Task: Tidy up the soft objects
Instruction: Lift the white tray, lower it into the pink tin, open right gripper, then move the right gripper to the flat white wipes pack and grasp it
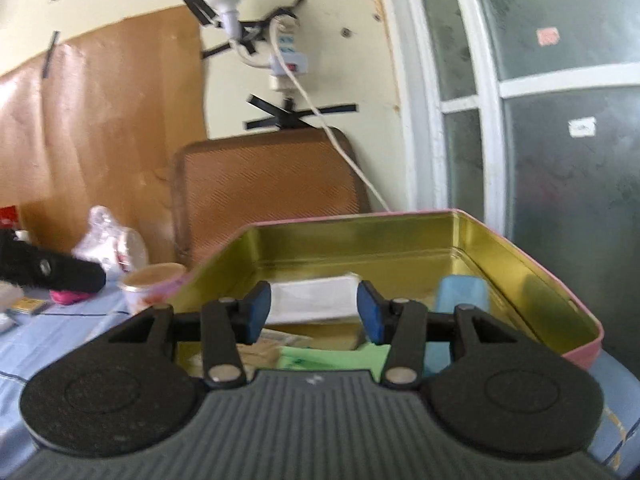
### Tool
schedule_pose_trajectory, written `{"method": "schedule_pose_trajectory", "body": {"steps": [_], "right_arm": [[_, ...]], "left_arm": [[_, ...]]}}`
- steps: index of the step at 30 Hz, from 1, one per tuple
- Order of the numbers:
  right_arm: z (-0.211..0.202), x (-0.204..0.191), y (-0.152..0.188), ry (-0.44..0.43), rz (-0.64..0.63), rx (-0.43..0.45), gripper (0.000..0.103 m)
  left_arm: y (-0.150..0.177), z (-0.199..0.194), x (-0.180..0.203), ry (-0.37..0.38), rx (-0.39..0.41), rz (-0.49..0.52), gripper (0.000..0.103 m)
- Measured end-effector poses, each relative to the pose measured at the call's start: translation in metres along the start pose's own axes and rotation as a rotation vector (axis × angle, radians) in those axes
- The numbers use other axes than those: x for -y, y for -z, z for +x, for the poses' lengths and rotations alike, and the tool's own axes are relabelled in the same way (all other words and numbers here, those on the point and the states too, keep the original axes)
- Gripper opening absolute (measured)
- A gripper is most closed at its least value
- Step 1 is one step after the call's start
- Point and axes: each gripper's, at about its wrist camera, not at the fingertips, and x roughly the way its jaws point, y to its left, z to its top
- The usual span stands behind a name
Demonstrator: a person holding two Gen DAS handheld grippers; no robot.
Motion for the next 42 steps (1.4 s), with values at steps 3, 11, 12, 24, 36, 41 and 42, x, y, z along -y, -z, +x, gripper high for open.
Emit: {"method": "schedule_pose_trajectory", "body": {"steps": [3,11,12,24,36,41,42], "right_arm": [[-0.006,-0.018,-0.006,-0.063,-0.019,0.021,0.051],[-0.006,-0.091,-0.006,-0.310,-0.117,-0.031,0.053],[-0.002,-0.101,-0.004,-0.338,-0.125,-0.052,0.053],[0.065,-0.232,0.011,-0.642,-0.167,-0.336,0.056],[0.129,-0.365,0.030,-0.897,-0.393,-0.455,0.097],[0.146,-0.385,0.045,-0.886,-0.459,-0.528,0.103],[0.149,-0.384,0.043,-0.888,-0.434,-0.547,0.100]], "left_arm": [[0.016,-0.015,-0.032,-0.061,-0.001,-0.042,0.095],[0.061,-0.059,-0.143,-0.326,0.012,-0.200,0.095],[0.065,-0.066,-0.157,-0.365,0.020,-0.218,0.095],[0.103,-0.128,-0.257,-0.536,0.209,-0.527,0.096],[0.117,-0.156,-0.268,-0.476,0.392,-0.638,0.099],[0.112,-0.153,-0.255,-0.494,0.389,-0.555,0.101],[0.112,-0.152,-0.254,-0.495,0.390,-0.551,0.101]]}}
